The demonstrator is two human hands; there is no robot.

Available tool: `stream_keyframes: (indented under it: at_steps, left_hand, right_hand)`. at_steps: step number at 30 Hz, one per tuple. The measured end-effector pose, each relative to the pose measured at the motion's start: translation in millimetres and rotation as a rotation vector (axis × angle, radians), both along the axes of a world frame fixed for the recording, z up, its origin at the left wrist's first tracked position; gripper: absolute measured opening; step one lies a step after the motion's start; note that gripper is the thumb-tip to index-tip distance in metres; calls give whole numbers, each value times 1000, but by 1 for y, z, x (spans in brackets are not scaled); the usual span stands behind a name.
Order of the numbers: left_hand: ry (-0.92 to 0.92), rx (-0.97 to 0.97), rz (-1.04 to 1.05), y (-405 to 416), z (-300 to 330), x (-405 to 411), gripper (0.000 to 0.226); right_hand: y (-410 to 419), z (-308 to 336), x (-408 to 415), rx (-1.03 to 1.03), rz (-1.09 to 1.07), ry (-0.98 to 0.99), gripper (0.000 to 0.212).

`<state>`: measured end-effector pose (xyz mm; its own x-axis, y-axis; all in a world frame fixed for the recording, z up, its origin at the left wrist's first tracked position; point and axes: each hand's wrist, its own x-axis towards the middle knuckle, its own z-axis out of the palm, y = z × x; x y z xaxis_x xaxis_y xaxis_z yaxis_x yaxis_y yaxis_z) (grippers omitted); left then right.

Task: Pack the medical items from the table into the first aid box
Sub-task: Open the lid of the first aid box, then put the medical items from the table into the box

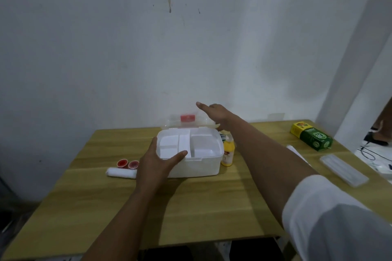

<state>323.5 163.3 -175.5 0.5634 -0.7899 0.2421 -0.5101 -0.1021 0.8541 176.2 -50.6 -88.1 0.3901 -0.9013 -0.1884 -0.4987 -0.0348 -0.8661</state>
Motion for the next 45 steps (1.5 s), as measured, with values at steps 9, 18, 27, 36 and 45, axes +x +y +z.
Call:
stream_keyframes:
  at_steps: [9, 18, 27, 36, 45]
  left_hand:
    - [18, 80, -123, -13, 9, 10, 100]
    - [-10, 88, -147, -29, 3, 9, 108]
    - [5, 78, -146, -34, 3, -4, 107]
    - [33, 54, -147, -35, 4, -13, 107]
    - [4, 61, -254, -31, 8, -5, 105]
  right_hand:
    - [-18, -10, -63, -218, -115, 11, 59]
    - [-52, -29, -201, -471, -349, 600, 36]
    - [-67, -64, -279, -124, -559, 948, 75]
    - [-67, -74, -304, -342, -613, 838, 45]
    - [-30, 44, -214, -601, -170, 495, 48]
